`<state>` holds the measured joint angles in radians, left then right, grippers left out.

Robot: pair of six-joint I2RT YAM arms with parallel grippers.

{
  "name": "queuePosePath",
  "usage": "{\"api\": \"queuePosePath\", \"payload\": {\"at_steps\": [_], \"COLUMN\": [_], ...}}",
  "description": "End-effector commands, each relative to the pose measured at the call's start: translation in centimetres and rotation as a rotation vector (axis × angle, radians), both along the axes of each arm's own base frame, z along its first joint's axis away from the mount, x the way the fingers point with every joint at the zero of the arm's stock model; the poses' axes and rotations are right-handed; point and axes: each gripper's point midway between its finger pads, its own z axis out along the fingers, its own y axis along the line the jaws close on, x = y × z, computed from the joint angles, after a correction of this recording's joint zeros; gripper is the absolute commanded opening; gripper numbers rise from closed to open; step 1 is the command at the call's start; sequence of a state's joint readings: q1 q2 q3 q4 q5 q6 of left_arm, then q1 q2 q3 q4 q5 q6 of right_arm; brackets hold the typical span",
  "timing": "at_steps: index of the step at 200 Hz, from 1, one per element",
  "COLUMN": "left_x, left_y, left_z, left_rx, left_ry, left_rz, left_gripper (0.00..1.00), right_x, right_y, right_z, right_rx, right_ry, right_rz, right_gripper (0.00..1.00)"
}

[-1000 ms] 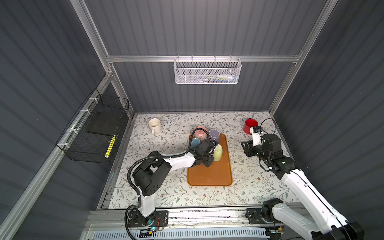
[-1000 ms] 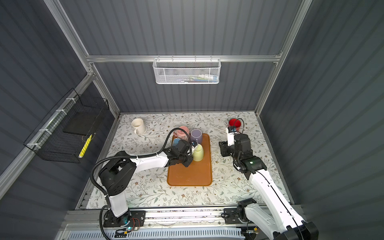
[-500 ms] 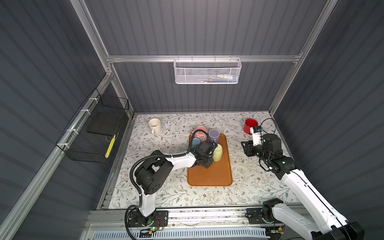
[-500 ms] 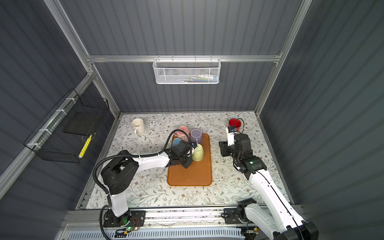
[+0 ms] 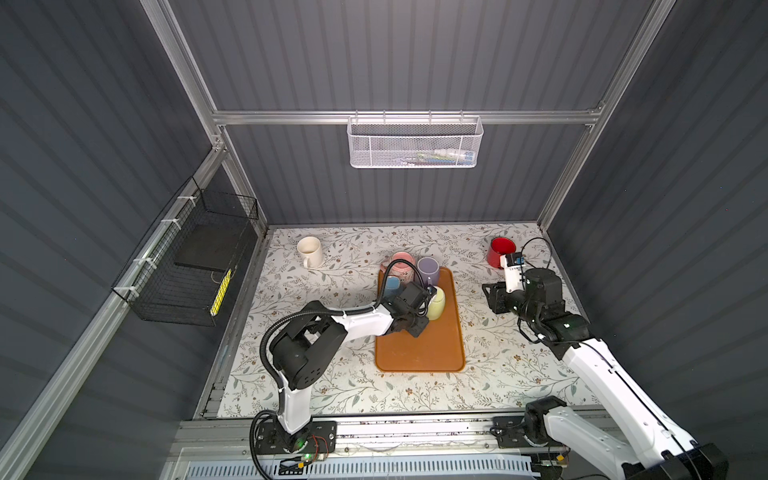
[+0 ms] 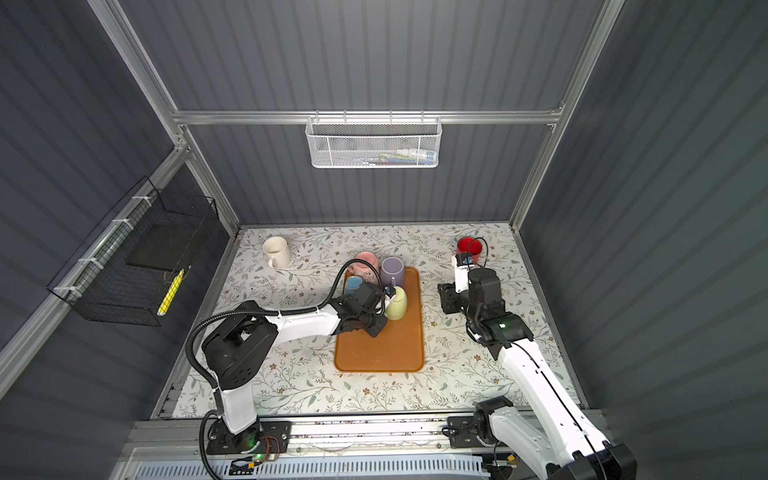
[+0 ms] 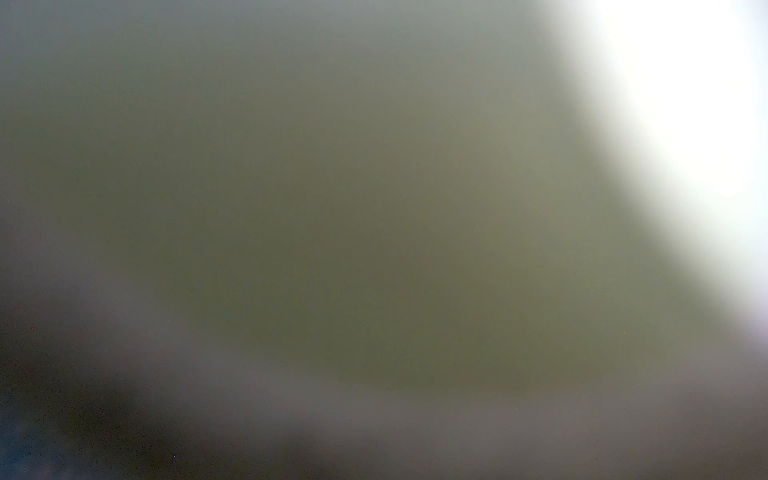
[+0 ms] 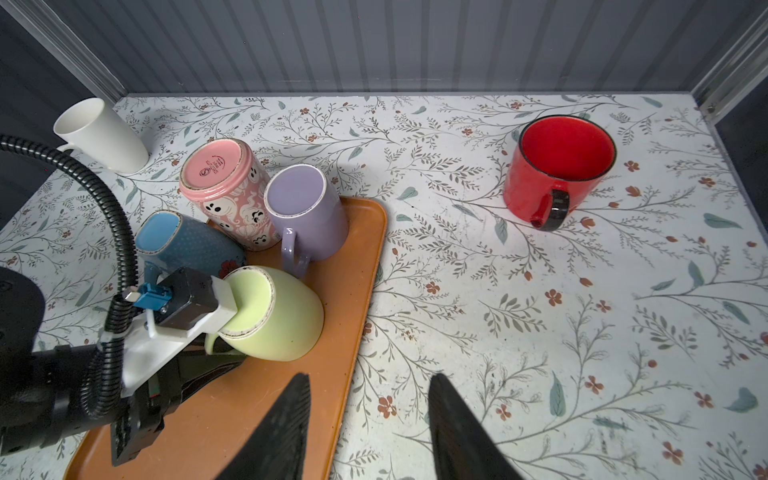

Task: Turn the mug right side up
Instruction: 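Close the left gripper on the lime-green mug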

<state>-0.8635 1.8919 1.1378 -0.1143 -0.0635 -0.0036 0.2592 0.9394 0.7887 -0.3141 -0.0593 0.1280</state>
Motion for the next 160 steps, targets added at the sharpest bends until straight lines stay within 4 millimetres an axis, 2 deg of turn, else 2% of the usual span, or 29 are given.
{"api": "queuePosePath", "payload": {"at_steps": [1, 29, 64, 160], "left_x": [0.5, 0.6, 0.8, 1.4], "left_y": [-0.6, -0.9, -1.1, -2.1], "left_z": [0.9, 1.3, 2.1, 7.3], "left_rx": [-0.029, -0.048, -0.076, -0.211], "left_ry": [-0.023, -0.030, -0.042, -0.102], "left_rz": [0.009, 0.009, 0.012, -0.002], "left_gripper": [0.07, 0.00, 0.00, 0.00], "right_x": [-0.1, -0.1, -0.2, -0.3], "right_y": [-0.1, -0.2, -0.3, -0.5], "right_z": [0.1, 0.2, 0.3, 0.7], "right_rx": [0.001, 0.000, -0.003, -0.001], "right_ry": [-0.010, -0.013, -0.014, -0.026], "right_rz": [-0.009, -0.012, -0.017, -0.027], "right_gripper": [0.49, 0.49, 0.49, 0.49]}}
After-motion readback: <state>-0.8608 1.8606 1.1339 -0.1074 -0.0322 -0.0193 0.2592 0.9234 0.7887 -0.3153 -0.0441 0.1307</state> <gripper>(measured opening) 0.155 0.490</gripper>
